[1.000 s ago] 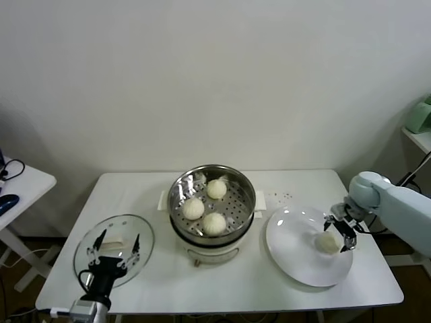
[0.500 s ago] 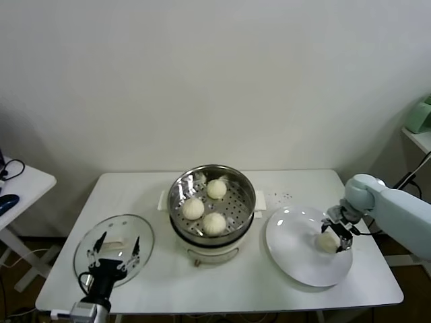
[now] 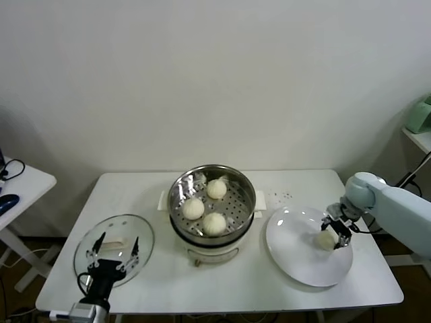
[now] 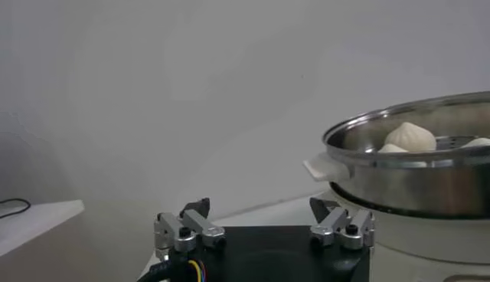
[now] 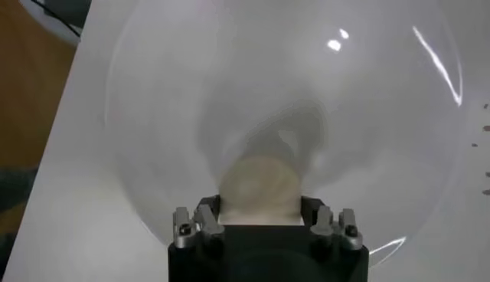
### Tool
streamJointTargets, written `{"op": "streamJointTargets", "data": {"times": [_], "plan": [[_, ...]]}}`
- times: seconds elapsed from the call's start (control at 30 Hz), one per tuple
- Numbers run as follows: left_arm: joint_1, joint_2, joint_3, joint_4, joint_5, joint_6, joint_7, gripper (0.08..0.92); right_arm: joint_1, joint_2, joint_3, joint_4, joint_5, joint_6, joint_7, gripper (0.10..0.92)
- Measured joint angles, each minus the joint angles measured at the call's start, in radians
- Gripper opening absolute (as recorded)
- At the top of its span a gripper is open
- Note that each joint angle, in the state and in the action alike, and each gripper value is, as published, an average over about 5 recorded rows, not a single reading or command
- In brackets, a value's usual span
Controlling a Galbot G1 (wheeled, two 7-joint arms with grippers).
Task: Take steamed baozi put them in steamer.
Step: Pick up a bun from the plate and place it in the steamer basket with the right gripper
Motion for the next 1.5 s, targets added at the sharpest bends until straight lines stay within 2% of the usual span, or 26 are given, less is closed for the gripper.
{"op": "streamJointTargets", "data": {"times": [0.17,0.53,0.83,1.03,1.23,1.5], "plan": [[-0.007,0.000,0.008,0.000,0.000,-0.001,0.000,0.823,0.067,0.006,-0.043,-0.001,0.099,-0.035,0.001,0.623],[-0.012,0.005,0.013,-0.009,-0.004,-0.008,0.001,0.823,0.397,0.076,-0.294,0.003,0.427,-0.157,0.014,0.625],[-0.020,0.016,0.020,-0.011,-0.005,-0.017,0.002,0.823,0.696,0.230,-0.558,-0.018,0.788,-0.260,0.031,0.628],[-0.023,0.015,0.029,-0.010,-0.003,-0.024,0.002,0.823,0.804,0.357,-0.678,-0.023,0.977,-0.309,0.047,0.628],[-0.022,0.016,0.032,-0.015,-0.001,-0.024,0.003,0.823,0.837,0.478,-0.738,-0.022,1.094,-0.351,0.074,0.628],[-0.029,0.022,0.040,-0.026,0.004,-0.017,0.002,0.823,0.812,0.576,-0.788,-0.004,1.169,-0.392,0.115,0.628]]}}
